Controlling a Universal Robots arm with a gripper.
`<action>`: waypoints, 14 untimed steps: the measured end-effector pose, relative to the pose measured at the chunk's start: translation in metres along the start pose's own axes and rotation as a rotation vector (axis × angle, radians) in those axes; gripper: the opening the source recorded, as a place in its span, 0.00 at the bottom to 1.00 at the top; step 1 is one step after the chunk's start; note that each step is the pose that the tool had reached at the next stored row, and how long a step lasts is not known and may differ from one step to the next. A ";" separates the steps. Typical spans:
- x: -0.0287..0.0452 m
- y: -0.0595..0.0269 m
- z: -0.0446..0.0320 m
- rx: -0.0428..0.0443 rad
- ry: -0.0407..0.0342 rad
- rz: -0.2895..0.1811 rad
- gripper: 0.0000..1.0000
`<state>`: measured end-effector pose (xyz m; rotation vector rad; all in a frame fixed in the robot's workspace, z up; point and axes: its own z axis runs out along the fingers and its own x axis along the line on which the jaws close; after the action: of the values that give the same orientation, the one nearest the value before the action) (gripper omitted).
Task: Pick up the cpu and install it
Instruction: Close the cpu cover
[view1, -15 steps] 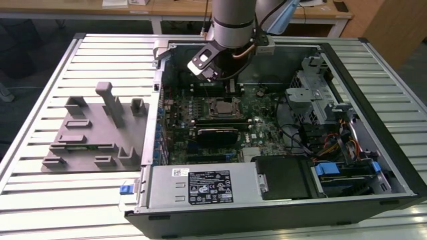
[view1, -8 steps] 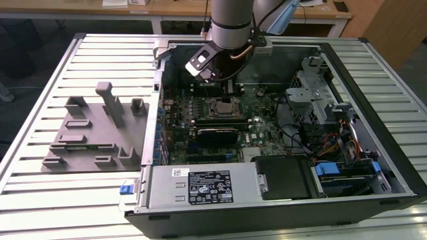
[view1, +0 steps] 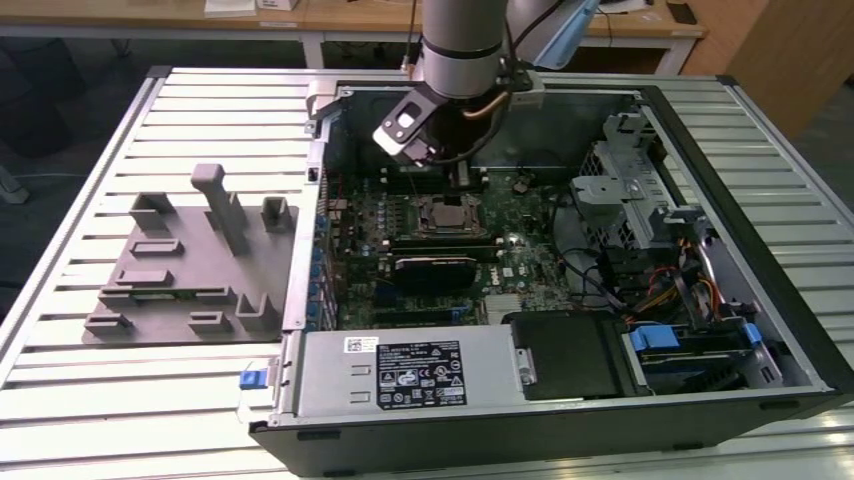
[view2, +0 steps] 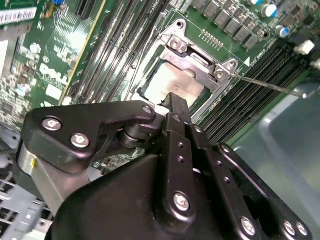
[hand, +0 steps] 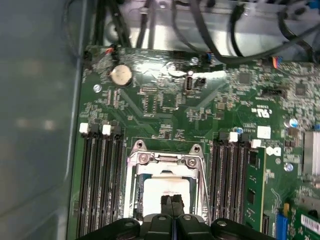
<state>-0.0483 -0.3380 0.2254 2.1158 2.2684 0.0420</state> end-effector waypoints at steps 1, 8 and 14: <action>0.0000 0.0000 0.0000 -0.0002 0.0005 -0.018 0.11; 0.0000 0.0000 0.0001 -0.0012 0.0038 -0.145 0.11; 0.0000 0.0000 0.0003 -0.0024 0.0077 -0.254 0.11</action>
<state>-0.0483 -0.3381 0.2251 1.8113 2.5194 0.0447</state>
